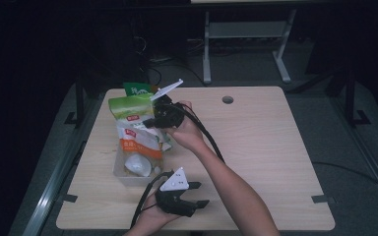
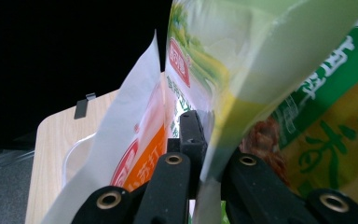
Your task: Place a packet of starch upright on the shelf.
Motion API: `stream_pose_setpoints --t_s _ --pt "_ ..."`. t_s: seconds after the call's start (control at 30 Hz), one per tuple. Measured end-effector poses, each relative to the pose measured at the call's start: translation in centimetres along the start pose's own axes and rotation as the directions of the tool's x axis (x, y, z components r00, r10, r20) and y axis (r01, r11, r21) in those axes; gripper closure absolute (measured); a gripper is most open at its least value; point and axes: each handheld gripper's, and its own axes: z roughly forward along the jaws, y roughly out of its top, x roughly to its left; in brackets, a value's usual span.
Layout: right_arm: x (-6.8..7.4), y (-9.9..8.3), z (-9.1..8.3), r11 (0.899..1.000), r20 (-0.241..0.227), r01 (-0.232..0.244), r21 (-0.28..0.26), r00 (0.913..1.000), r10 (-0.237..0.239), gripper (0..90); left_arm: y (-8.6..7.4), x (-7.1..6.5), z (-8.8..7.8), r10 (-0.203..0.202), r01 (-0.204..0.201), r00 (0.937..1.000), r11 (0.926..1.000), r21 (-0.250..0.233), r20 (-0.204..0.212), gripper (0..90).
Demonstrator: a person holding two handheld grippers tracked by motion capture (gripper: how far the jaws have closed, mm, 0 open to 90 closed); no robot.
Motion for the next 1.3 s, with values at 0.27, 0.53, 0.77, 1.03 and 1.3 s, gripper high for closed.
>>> stream_pose_setpoints --t_s 0.27,0.53,0.77,1.03,1.3 --pt "0.2 0.2 1.6 1.0 -0.008 -0.005 -0.008 1.0 0.005 88.2 0.0 -0.3 0.0 0.015 -0.015 0.9999 0.9999 -0.002 0.006 38.4" --pt "0.3 0.0 3.4 1.0 -0.001 0.014 0.005 0.9999 -0.014 88.1 0.0 -0.3 -0.2 0.014 -0.014 0.9999 0.9999 -0.004 0.009 38.3" --pt "0.2 -0.9 4.6 1.0 0.0 -0.005 0.01 1.0 0.005 87.7 -0.1 -0.2 -0.2 0.015 -0.015 0.9999 0.9999 -0.005 0.006 38.2" --pt "-0.2 -1.7 3.9 0.998 -0.023 -0.002 0.055 0.9997 0.003 77.5 -0.1 -0.4 0.0 0.018 -0.018 0.9998 0.9998 0.004 0.009 38.2" --pt "-0.3 -2.9 2.6 0.99 0.001 0.031 0.141 0.9995 -0.032 74.2 -0.1 -0.5 0.1 0.018 -0.018 0.9998 0.9998 0.003 0.012 38.2"
